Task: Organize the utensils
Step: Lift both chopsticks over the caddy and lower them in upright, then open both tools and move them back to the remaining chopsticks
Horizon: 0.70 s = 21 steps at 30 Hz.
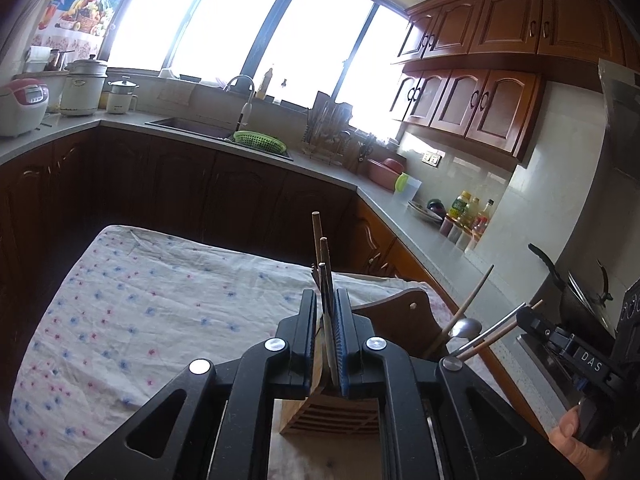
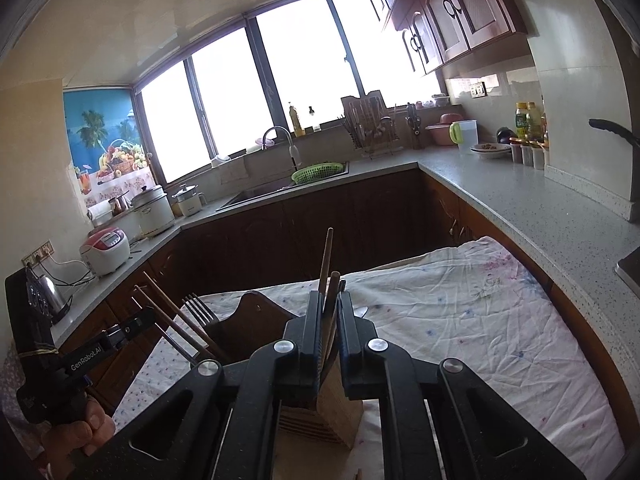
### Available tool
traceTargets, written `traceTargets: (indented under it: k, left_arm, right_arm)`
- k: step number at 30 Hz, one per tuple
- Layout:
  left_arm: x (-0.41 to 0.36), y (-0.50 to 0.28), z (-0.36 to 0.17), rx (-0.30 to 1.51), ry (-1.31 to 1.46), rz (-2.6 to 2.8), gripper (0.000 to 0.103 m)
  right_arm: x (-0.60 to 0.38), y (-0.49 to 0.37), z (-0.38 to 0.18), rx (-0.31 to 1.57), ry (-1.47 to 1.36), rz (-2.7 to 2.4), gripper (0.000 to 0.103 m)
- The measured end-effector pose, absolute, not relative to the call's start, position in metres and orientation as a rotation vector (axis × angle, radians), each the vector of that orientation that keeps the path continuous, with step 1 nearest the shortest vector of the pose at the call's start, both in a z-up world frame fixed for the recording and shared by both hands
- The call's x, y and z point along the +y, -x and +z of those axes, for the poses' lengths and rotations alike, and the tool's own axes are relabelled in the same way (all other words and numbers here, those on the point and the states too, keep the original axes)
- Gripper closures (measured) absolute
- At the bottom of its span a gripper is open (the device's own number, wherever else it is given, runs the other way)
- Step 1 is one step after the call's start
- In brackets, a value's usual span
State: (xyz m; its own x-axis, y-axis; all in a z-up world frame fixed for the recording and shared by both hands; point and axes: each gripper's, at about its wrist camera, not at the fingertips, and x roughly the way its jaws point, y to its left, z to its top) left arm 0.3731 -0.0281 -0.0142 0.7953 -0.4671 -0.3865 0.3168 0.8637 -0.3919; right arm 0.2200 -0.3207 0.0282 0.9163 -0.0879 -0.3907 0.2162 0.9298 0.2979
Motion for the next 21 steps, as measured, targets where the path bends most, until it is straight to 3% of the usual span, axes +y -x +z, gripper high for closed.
traceTargets:
  k: [2, 3, 4, 6, 8, 9, 21]
  left_arm:
    - [-0.023, -0.367, -0.013, 0.489, 0.33, -0.428, 0.063]
    - [-0.022, -0.362, -0.012, 0.481, 0.332, -0.426, 0.058]
    - [-0.019, -0.357, -0.01, 0.472, 0.332, -0.425, 0.053]
    - [-0.013, -0.344, -0.012, 0.473, 0.334, -0.41, 0.043]
    - [-0.004, -0.328, -0.017, 0.471, 0.35, -0.386, 0.022]
    - [0.001, -0.319, -0.02, 0.469, 0.358, -0.375, 0.02]
    - [0.016, -0.221, -0.046, 0.576, 0.309, -0.329, 0.019]
  right_arm:
    - [-0.322, -0.217, 0.028, 0.377, -0.357, -0.161, 0.088]
    - [-0.323, -0.215, 0.029, 0.371, -0.364, -0.162, 0.076]
    - [-0.324, -0.211, 0.029, 0.364, -0.375, -0.156, 0.056]
    - [-0.326, -0.201, 0.031, 0.336, -0.4, -0.145, 0.037]
    - [-0.328, -0.187, 0.032, 0.309, -0.414, -0.153, 0.022]
    - [-0.329, -0.179, 0.03, 0.297, -0.429, -0.155, 0.011]
    - [-0.317, -0.099, -0.018, 0.336, -0.55, -0.139, 0.008]
